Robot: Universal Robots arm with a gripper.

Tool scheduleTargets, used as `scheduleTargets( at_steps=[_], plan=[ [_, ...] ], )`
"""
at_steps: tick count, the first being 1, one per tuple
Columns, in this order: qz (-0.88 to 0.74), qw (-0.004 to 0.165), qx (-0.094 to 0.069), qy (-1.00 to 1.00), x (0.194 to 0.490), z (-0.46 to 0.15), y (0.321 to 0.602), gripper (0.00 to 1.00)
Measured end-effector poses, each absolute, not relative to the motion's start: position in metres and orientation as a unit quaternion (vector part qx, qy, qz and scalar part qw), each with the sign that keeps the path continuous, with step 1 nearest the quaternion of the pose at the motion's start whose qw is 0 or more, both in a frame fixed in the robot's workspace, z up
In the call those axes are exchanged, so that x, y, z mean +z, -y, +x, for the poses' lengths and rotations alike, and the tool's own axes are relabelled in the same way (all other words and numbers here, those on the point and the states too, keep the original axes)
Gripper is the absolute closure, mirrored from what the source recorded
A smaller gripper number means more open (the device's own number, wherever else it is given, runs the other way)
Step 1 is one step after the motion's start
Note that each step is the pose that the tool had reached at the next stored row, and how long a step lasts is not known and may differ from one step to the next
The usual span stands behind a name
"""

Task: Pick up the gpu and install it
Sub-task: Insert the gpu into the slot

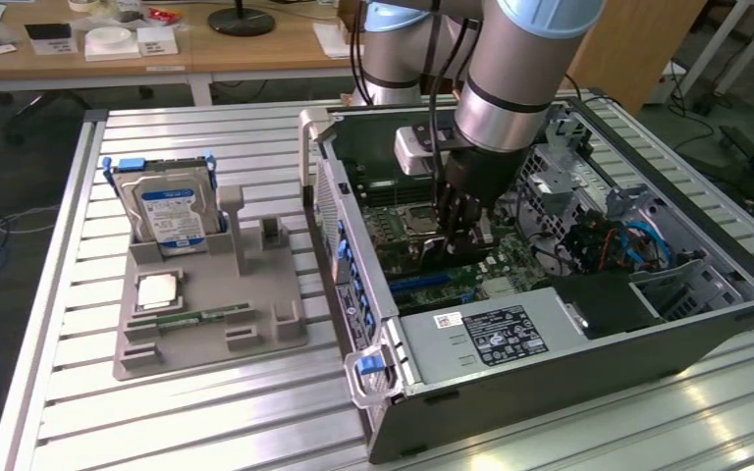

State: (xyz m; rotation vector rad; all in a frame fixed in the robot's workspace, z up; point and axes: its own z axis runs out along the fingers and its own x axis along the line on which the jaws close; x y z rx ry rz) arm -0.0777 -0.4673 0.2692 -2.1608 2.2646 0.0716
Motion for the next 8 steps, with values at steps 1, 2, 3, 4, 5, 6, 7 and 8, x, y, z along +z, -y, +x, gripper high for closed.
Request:
scheduleTargets(
  at_steps=[1, 2, 3, 4, 5, 6, 7, 8],
  plan=[
    [-0.690, 0.005, 0.023, -0.723, 0.2692, -0.0777, 0.4675, 0.73],
    [-0.690, 0.005, 0.023, -0.723, 0.2692, -0.0777, 0.4676, 0.73],
    [-0.690, 0.005, 0.023, -0.723, 0.2692, -0.0777, 0.4679, 0.73],
    [-0.690, 0.005, 0.023, -0.723, 0.2692, -0.0777, 0.4680, 0.73],
    [-0.690, 0.005, 0.023, -0.723, 0.2691, -0.0779, 0.4680, 0.73],
    [-0.690, 0.005, 0.023, -0.723, 0.2691, -0.0781, 0.4680, 0.73],
    [-0.690, 0.005, 0.023, -0.723, 0.2690, -0.0785, 0.4680, 0.73],
    [-0.690, 0.005, 0.023, -0.723, 0.2689, -0.0786, 0.4680, 0.73]
  ],
)
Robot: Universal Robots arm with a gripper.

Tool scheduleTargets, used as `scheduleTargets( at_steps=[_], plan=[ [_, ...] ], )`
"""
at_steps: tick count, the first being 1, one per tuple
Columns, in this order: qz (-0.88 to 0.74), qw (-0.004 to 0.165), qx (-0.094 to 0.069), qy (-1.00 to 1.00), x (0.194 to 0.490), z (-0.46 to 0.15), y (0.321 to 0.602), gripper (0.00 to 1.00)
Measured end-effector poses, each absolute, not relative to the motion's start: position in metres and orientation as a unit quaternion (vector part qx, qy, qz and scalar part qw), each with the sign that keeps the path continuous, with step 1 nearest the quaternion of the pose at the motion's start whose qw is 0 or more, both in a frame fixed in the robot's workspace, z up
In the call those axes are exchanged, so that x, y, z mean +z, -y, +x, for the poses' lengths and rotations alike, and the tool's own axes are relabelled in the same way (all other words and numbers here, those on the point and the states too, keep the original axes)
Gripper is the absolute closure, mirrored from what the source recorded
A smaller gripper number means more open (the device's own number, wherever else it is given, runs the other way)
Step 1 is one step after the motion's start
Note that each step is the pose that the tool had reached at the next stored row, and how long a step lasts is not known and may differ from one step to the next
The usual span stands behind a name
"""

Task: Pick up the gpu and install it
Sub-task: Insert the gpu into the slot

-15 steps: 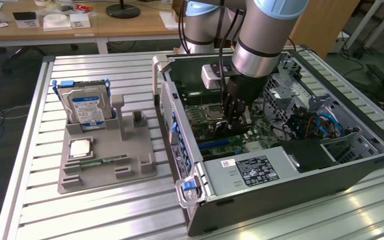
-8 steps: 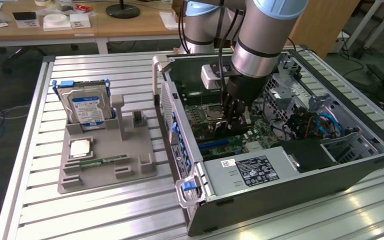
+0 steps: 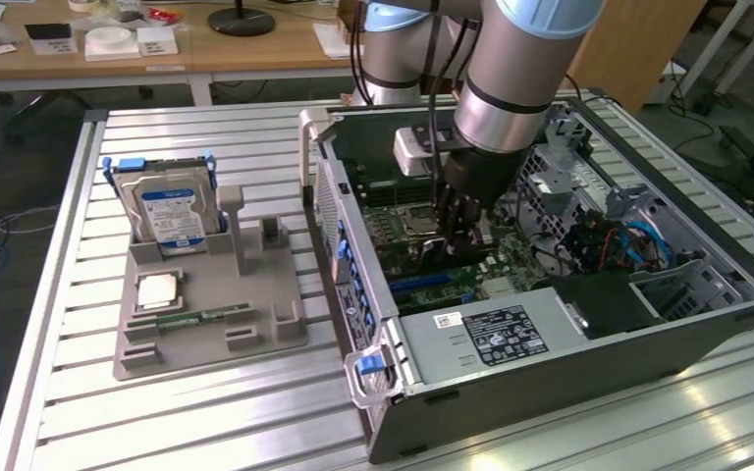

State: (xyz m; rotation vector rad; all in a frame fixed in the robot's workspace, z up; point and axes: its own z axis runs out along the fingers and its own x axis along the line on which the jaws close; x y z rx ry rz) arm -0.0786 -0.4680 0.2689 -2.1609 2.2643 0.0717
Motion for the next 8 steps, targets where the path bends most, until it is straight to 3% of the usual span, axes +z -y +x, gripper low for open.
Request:
scheduleTargets(
  at_steps=[8],
  plan=[
    [-0.690, 0.005, 0.023, -0.723, 0.2688, -0.0807, 0.4680, 0.73]
  ],
)
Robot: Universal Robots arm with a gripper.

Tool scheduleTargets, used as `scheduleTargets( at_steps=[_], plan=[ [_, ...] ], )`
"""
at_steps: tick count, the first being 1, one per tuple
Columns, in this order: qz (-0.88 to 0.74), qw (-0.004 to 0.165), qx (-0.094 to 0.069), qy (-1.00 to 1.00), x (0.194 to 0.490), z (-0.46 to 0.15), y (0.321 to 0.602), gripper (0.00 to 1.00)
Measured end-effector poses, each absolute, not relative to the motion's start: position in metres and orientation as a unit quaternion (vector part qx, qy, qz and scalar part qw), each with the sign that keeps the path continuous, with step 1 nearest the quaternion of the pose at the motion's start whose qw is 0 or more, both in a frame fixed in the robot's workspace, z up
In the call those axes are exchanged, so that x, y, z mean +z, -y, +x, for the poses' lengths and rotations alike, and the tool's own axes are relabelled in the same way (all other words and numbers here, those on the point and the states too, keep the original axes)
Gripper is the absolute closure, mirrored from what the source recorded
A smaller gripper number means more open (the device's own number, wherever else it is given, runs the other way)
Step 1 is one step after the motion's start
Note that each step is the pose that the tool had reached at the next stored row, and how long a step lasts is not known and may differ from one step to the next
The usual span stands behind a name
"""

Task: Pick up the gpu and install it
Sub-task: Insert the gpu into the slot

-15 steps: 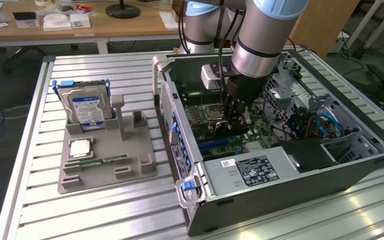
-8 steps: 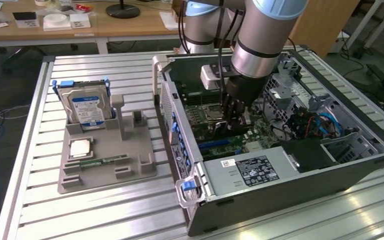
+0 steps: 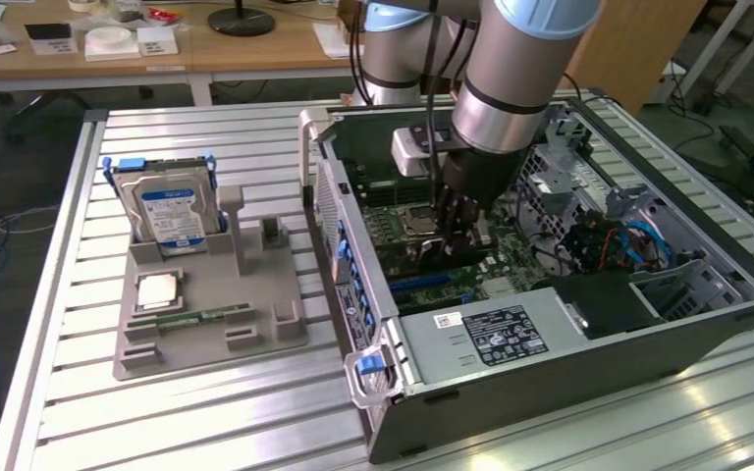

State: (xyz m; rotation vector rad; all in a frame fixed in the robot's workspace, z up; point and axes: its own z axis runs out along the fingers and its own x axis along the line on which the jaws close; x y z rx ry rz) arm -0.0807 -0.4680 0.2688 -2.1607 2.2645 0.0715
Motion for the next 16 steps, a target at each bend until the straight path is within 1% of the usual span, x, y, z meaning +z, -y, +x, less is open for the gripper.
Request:
scheduleTargets(
  at_steps=[16],
  plan=[
    [-0.690, 0.004, 0.024, -0.723, 0.2667, -0.0829, 0.4680, 0.73]
  ],
)
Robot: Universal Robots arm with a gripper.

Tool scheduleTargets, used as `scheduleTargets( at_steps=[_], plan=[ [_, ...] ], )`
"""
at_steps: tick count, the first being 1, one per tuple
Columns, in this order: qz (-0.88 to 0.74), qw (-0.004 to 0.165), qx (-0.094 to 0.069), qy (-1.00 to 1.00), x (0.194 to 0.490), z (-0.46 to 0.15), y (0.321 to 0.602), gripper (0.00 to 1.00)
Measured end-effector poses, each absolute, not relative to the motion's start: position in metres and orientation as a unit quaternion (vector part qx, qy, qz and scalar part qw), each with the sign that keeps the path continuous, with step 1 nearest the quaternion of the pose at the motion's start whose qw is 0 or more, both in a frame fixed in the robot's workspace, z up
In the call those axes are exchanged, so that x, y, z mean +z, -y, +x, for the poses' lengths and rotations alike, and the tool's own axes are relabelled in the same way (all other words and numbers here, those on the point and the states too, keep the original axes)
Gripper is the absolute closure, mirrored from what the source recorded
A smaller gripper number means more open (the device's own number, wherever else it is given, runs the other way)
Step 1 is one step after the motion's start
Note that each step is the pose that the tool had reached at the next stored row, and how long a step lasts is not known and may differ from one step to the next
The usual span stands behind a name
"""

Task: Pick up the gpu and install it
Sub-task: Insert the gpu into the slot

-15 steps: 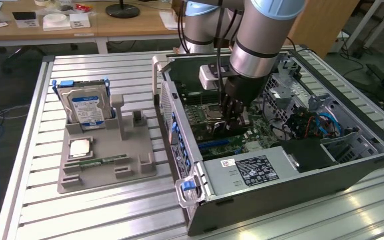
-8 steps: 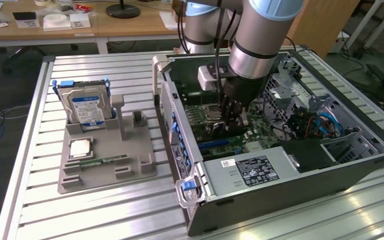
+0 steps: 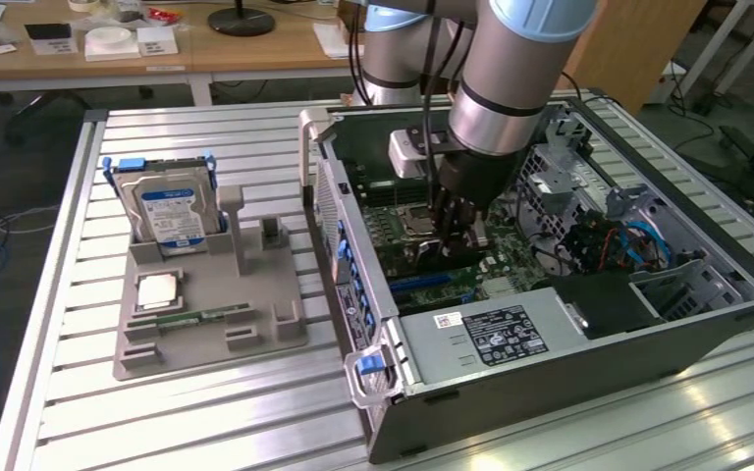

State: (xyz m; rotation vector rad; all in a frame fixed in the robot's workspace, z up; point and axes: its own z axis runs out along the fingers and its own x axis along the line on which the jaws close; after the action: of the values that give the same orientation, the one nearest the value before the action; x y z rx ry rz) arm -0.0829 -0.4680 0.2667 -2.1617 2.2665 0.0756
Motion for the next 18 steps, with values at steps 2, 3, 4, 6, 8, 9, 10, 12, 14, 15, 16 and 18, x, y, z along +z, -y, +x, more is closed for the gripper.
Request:
scheduleTargets(
  at_steps=[2, 3, 4, 6, 8, 9, 10, 12, 14, 15, 16, 18],
  plan=[
    [-0.690, 0.004, 0.025, -0.723, 0.2669, -0.0824, 0.4681, 0.73],
    [-0.690, 0.003, 0.025, -0.723, 0.2669, -0.0819, 0.4680, 0.73],
    [-0.690, 0.003, 0.025, -0.723, 0.2668, -0.0814, 0.4680, 0.73],
    [-0.690, 0.003, 0.025, -0.723, 0.2669, -0.0813, 0.4681, 0.73],
    [-0.690, 0.001, 0.024, -0.724, 0.2666, -0.0812, 0.4680, 0.73],
    [-0.690, -0.003, 0.020, -0.724, 0.2666, -0.0812, 0.4680, 0.73],
    [-0.689, -0.005, 0.017, -0.724, 0.2664, -0.0812, 0.4680, 0.73],
    [-0.689, -0.005, 0.017, -0.724, 0.2658, -0.0812, 0.4681, 0.73],
    [-0.689, -0.005, 0.017, -0.724, 0.2649, -0.0813, 0.4681, 0.73],
    [-0.689, -0.005, 0.017, -0.724, 0.2645, -0.0812, 0.4680, 0.73],
    [-0.689, -0.005, 0.017, -0.724, 0.2644, -0.0811, 0.4680, 0.73],
    [-0.689, -0.004, 0.018, -0.724, 0.2639, -0.0811, 0.4680, 0.73]
  ],
)
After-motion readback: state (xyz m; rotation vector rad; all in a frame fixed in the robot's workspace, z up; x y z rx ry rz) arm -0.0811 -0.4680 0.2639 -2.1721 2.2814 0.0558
